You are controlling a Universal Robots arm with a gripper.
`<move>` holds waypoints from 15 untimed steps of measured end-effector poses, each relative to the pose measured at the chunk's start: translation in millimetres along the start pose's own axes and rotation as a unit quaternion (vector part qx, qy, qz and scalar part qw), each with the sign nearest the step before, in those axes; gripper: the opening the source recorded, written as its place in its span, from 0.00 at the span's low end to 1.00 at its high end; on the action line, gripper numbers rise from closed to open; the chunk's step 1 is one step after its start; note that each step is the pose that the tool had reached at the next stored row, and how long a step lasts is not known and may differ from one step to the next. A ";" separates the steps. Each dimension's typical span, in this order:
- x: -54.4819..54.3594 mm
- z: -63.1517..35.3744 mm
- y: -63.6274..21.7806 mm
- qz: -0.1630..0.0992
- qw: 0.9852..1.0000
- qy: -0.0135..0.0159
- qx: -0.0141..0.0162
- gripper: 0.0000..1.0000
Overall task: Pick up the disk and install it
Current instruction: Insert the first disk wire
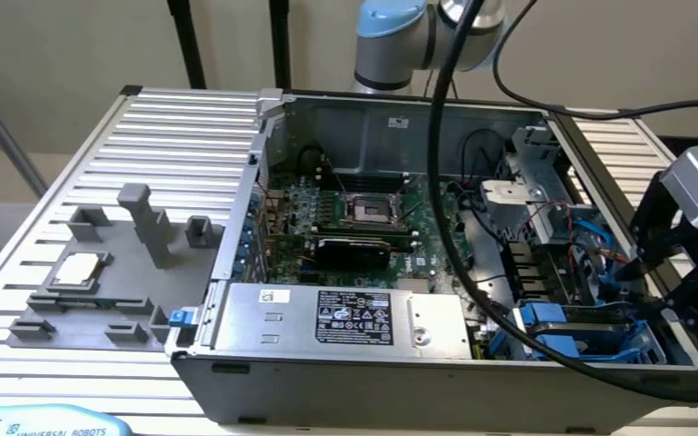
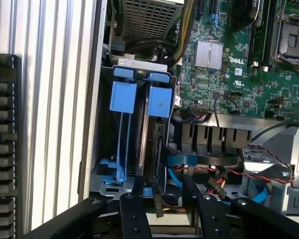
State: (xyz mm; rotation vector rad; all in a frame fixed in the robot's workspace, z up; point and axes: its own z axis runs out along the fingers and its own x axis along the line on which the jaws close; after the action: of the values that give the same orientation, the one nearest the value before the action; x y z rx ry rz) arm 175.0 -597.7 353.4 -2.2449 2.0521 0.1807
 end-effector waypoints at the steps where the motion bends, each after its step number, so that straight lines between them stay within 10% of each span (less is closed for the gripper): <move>1: 0.2 0.1 -0.3 -0.003 1.000 0.000 -0.001 0.44; 15: 8.2 -0.8 -0.8 -0.006 1.000 0.000 -0.005 0.41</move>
State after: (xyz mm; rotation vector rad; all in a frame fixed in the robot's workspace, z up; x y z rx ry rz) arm 176.6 -605.8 353.0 -2.2627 2.0413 0.1915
